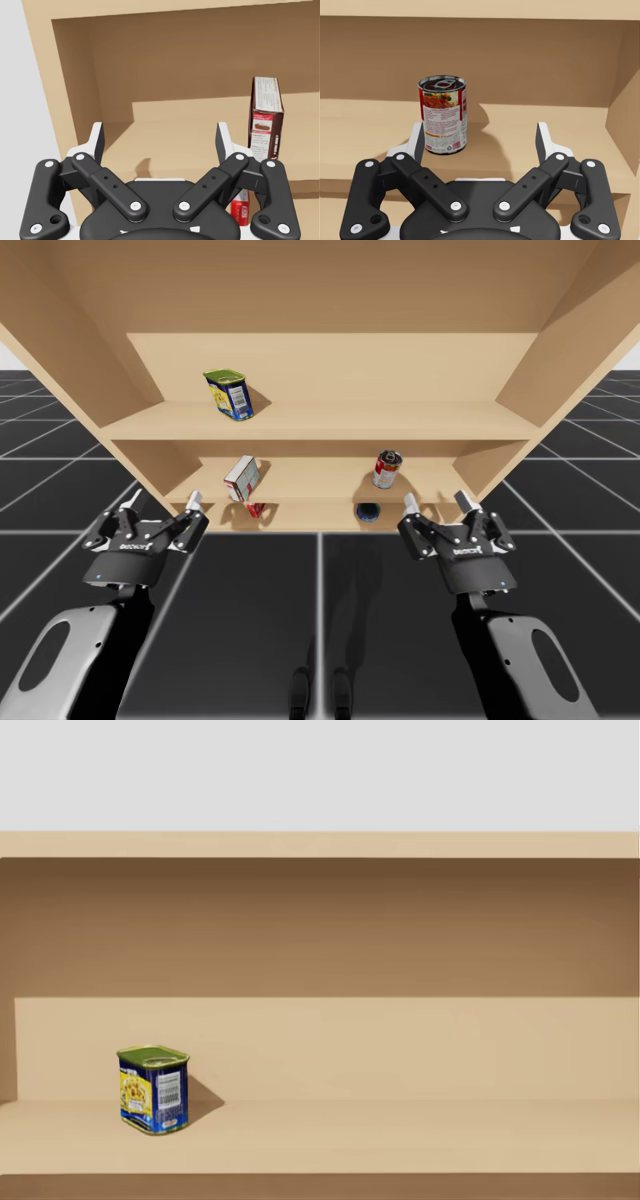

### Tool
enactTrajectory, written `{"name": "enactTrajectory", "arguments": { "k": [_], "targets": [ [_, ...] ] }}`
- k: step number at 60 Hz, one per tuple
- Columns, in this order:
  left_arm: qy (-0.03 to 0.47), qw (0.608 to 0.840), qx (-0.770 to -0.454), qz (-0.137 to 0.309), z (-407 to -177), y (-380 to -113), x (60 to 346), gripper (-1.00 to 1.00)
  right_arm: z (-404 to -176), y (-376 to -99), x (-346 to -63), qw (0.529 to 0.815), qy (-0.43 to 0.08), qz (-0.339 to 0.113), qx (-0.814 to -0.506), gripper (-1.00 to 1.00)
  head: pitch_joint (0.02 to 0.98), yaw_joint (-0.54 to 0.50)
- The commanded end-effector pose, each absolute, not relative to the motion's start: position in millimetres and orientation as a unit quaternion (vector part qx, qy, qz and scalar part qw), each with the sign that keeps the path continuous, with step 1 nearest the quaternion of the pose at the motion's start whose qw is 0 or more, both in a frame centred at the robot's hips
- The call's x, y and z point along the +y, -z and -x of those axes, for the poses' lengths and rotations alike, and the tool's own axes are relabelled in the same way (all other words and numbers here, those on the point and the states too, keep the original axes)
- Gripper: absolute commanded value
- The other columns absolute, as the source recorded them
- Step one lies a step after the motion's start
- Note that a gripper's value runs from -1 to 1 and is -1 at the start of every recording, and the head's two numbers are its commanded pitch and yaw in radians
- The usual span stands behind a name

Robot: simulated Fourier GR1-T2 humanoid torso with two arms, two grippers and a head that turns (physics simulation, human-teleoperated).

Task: Look through the shelves, find the red soup can, and take it.

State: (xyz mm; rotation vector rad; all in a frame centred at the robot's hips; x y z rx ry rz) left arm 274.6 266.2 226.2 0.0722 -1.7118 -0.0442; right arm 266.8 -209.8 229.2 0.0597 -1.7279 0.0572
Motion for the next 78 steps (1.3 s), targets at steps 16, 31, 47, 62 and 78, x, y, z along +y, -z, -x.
{"name": "enactTrajectory", "arguments": {
  "k": [16, 31, 47, 62, 78],
  "targets": [
    [0.013, 0.652, -0.758, -0.034, -274, -227, 269, -1.0, -269, -228, -207, 0.659, -0.022, -0.021, -0.752, -1.0, 0.163, -0.01],
    [0.012, 0.653, -0.756, -0.043, -275, -227, 271, -1.0, -272, -224, -206, 0.663, -0.025, -0.017, -0.748, -1.0, 0.345, -0.05],
    [0.019, 0.654, -0.755, -0.042, -276, -226, 269, -1.0, -273, -222, -205, 0.665, -0.028, -0.016, -0.746, -1.0, 0.508, -0.22],
    [0.02, 0.655, -0.754, -0.044, -277, -224, 268, -1.0, -272, -223, -202, 0.664, -0.029, -0.02, -0.747, -1.0, 0.504, -0.23],
    [0.016, 0.657, -0.753, -0.041, -277, -223, 270, -1.0, -262, -251, -191, 0.664, -0.039, -0.05, -0.745, -1.0, 0.488, -0.24]
  ]
}}
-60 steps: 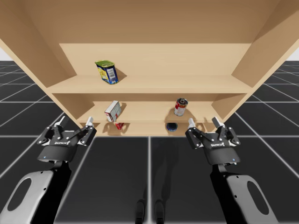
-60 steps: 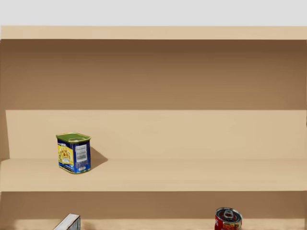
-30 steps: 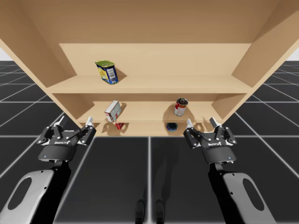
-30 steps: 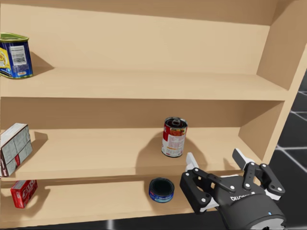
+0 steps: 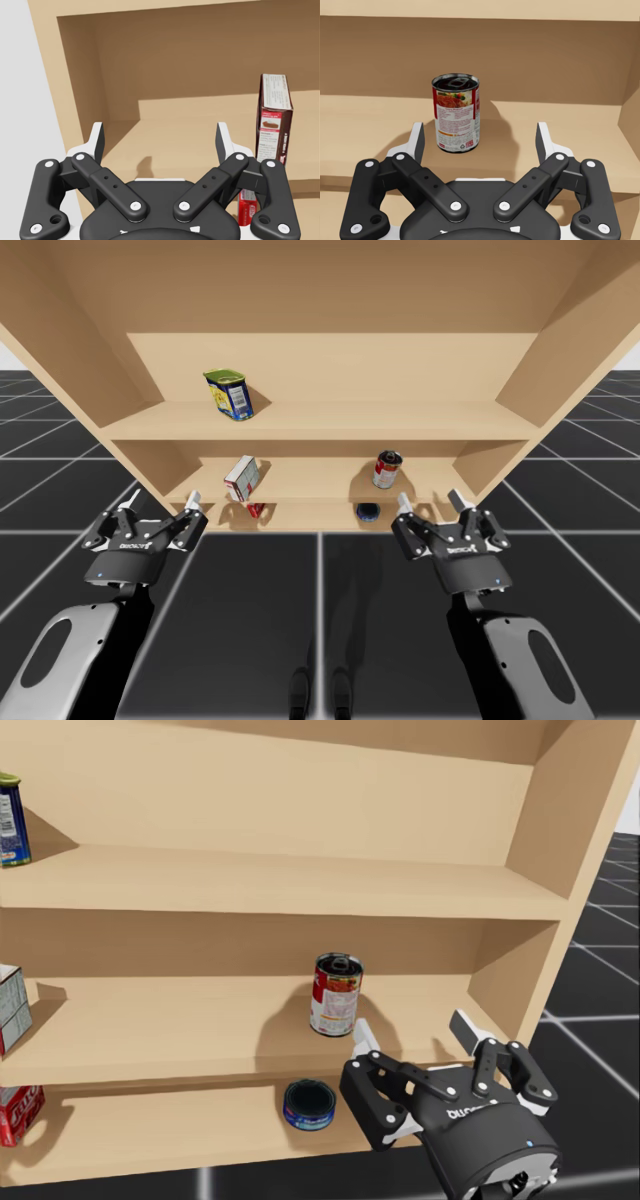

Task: Look through the shelves, find the red soup can, and take it.

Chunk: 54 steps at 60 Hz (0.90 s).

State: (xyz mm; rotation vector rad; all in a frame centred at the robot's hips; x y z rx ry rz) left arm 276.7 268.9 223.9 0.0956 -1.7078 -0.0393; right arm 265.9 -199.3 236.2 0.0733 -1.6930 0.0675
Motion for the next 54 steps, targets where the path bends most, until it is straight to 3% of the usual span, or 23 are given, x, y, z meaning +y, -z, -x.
{"name": "enactTrajectory", "arguments": {
  "k": [1, 10, 20, 25, 54],
  "targets": [
    [0.016, 0.657, -0.752, -0.04, -277, -223, 270, -1.0, -263, -254, -188, 0.666, -0.042, -0.056, -0.743, -1.0, 0.489, -0.24],
    [0.015, 0.659, -0.751, -0.039, -278, -222, 272, -1.0, -272, -262, -179, 0.661, -0.063, -0.045, -0.747, -1.0, 0.492, -0.25],
    [0.014, 0.656, -0.755, -0.027, -277, -224, 272, -1.0, -291, -256, -166, 0.679, -0.083, -0.06, -0.727, -1.0, 0.498, -0.25],
    [0.013, 0.657, -0.753, -0.026, -277, -224, 272, -1.0, -301, -253, -164, 0.688, -0.078, -0.071, -0.718, -1.0, 0.502, -0.25],
    [0.008, 0.659, -0.751, -0.022, -277, -223, 272, -1.0, -369, -232, -166, 0.717, -0.062, -0.026, -0.694, -1.0, 0.52, -0.23]
  ]
}}
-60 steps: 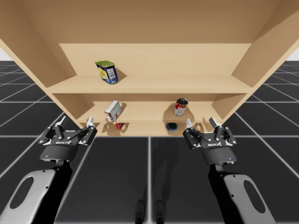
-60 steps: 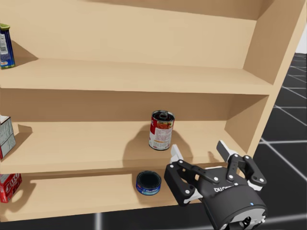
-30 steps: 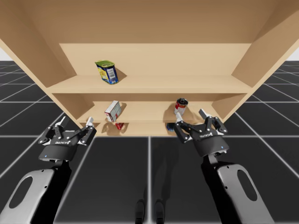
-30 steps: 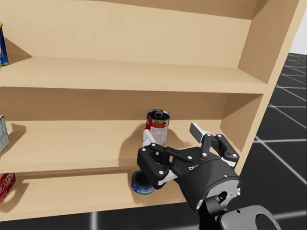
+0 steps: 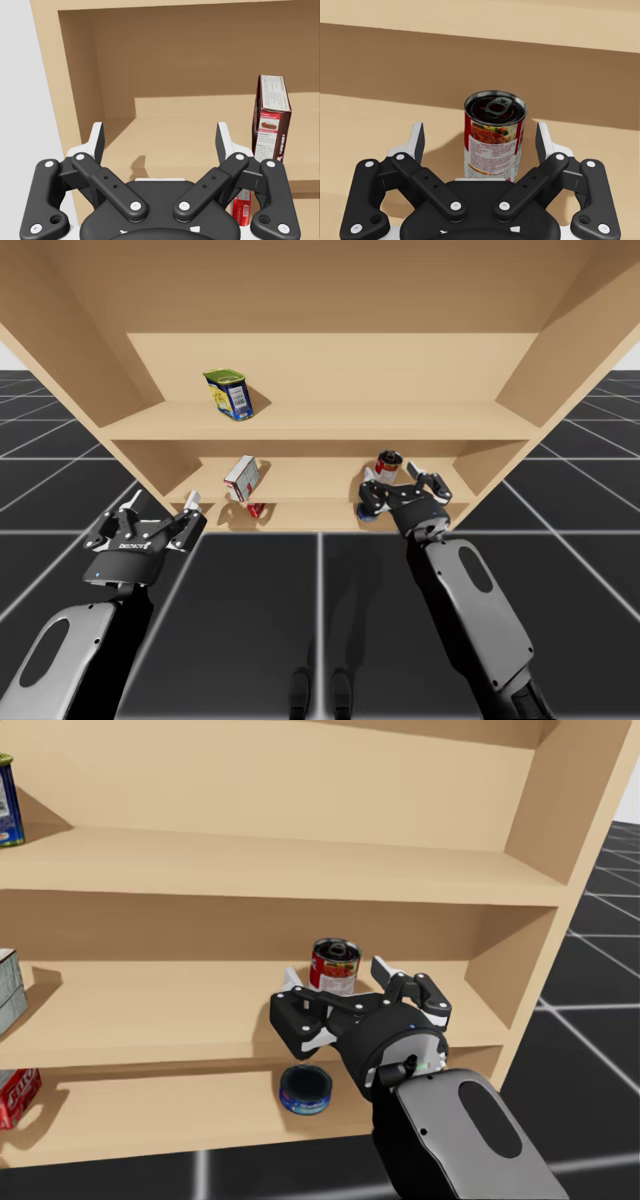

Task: Look through the shelves, find the red soup can, and take it.

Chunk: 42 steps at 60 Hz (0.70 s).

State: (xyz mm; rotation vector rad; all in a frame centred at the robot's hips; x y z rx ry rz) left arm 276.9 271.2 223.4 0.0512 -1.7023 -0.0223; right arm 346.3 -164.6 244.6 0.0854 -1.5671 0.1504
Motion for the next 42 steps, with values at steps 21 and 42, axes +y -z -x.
{"name": "enactTrajectory", "arguments": {
  "k": [21, 42],
  "targets": [
    [0.004, 0.661, -0.75, -0.022, -276, -224, 273, -1.0, -402, -217, -164, 0.729, -0.067, -0.02, -0.681, -0.89, 0.533, -0.21],
    [0.002, 0.66, -0.751, -0.022, -277, -224, 275, -1.0, -374, -229, -171, 0.716, -0.058, -0.009, -0.695, 1.0, 0.526, -0.21]
  ]
}}
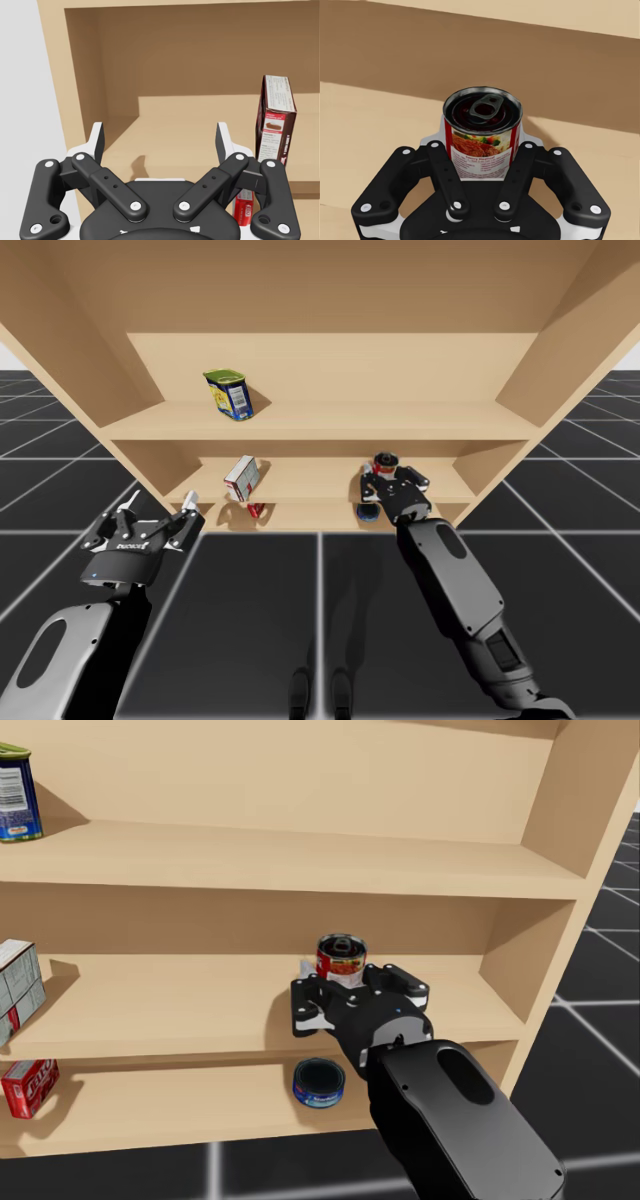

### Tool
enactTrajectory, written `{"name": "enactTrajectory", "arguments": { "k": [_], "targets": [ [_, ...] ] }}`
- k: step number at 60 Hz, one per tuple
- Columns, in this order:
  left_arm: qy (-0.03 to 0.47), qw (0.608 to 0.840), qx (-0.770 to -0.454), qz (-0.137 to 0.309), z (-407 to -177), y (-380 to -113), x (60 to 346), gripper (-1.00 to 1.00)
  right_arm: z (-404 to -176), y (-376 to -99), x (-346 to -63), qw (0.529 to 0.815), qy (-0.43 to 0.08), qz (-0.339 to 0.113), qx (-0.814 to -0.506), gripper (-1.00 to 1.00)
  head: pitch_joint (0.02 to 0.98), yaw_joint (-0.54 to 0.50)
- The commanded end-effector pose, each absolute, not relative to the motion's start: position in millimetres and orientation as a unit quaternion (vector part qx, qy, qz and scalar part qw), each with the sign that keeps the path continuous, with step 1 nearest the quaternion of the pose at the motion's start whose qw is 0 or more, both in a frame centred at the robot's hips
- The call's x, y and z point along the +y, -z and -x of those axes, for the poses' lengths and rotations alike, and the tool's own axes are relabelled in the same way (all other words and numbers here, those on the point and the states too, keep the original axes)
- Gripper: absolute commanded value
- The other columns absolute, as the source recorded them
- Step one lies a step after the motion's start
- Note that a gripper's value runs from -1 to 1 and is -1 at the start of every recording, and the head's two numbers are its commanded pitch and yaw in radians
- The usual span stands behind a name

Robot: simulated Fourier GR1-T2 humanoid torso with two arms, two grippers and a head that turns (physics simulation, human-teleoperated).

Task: Look through the shelves, find the red soup can, and take it.

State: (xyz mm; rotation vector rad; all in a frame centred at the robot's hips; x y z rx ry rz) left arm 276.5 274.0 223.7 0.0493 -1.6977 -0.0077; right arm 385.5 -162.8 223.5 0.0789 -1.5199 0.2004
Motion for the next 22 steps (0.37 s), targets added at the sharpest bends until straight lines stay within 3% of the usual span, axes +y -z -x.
{"name": "enactTrajectory", "arguments": {
  "k": [1, 22],
  "targets": [
    [0.002, 0.66, -0.751, -0.022, -277, -224, 275, -1.0, -368, -232, -172, 0.714, -0.059, -0.012, -0.697, 1.0, 0.526, -0.21],
    [0.003, 0.66, -0.751, -0.025, -277, -223, 274, -1.0, -292, -250, -180, 0.692, -0.07, -0.019, -0.718, 1.0, 0.517, -0.23]
  ]
}}
